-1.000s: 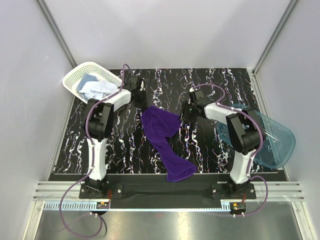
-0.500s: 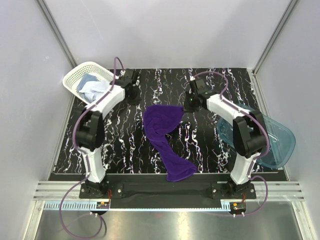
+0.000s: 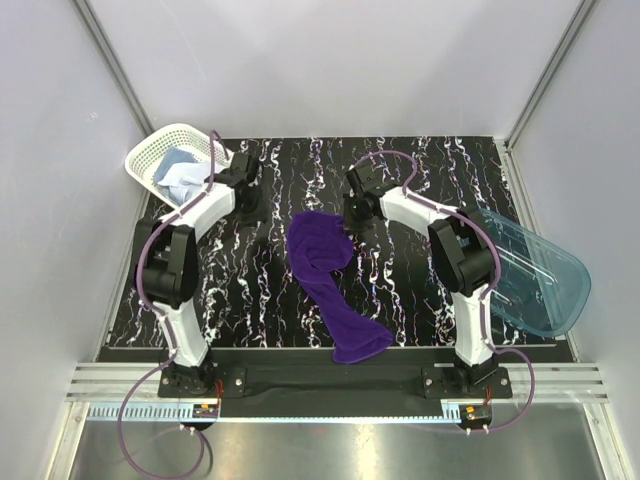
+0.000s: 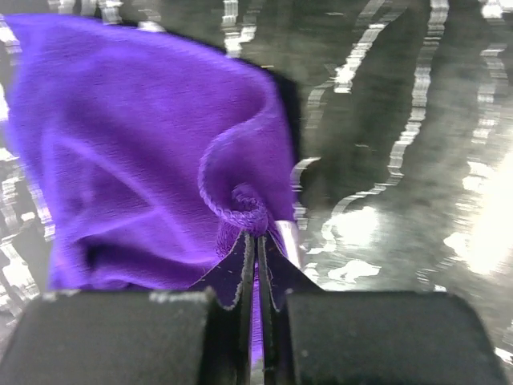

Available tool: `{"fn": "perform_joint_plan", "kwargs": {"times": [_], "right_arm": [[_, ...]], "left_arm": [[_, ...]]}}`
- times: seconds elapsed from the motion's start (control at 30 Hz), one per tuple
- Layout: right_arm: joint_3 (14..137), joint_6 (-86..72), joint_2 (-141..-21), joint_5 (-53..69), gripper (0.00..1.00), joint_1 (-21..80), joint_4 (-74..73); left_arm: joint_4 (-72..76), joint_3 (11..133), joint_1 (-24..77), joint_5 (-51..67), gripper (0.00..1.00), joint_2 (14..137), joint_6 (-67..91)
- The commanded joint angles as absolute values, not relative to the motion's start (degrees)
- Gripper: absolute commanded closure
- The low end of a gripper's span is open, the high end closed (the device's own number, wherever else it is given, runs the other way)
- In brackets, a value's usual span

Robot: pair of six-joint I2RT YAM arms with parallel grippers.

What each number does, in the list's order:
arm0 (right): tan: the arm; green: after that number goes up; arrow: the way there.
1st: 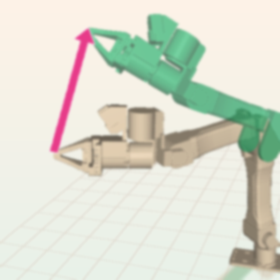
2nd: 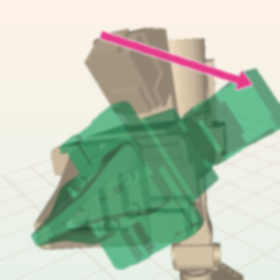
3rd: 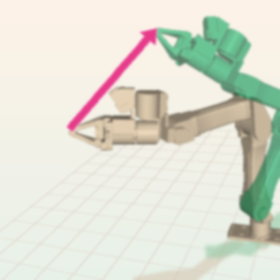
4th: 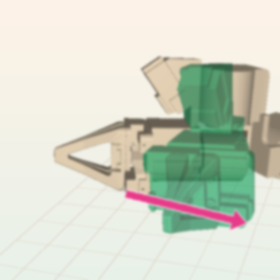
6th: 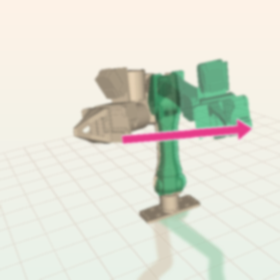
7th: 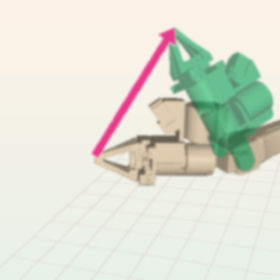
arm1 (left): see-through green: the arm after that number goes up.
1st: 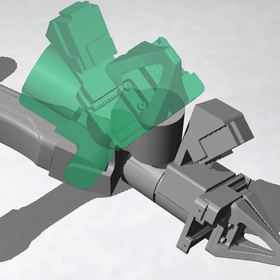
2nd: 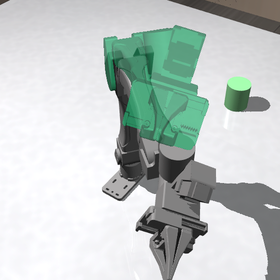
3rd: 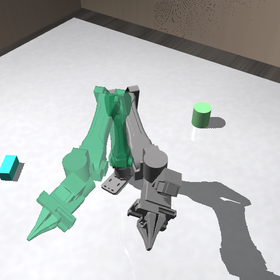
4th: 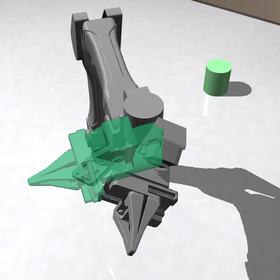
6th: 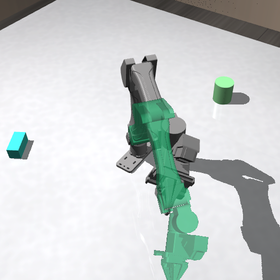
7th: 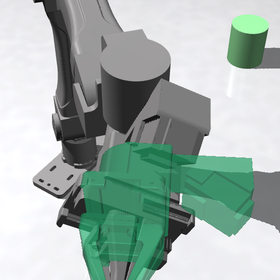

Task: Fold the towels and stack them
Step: Flatten out the crumpled towel

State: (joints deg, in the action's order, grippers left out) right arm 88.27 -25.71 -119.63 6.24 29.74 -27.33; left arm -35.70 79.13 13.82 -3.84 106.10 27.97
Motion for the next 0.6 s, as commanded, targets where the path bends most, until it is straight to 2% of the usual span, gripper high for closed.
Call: {"fn": "perform_joint_plan", "kwargs": {"times": [0.0,0.3,0.57], "right_arm": [[92.3,-22.9,-118.7,-2.3,0.96,29.3,-32.2],[82.5,-21.6,-112.8,-1.3,0.96,28.7,-28.2],[81.9,-20.8,-112.5,-0.1,0.96,28.7,-26.1]], "left_arm": [[-27.5,85.5,14.8,4.7,0.62,109.3,25.3],[-25.7,94.5,17.9,6.9,0.57,122.3,17.7],[-22.6,95.4,19.2,11.9,0.53,124.8,10.6]]}}
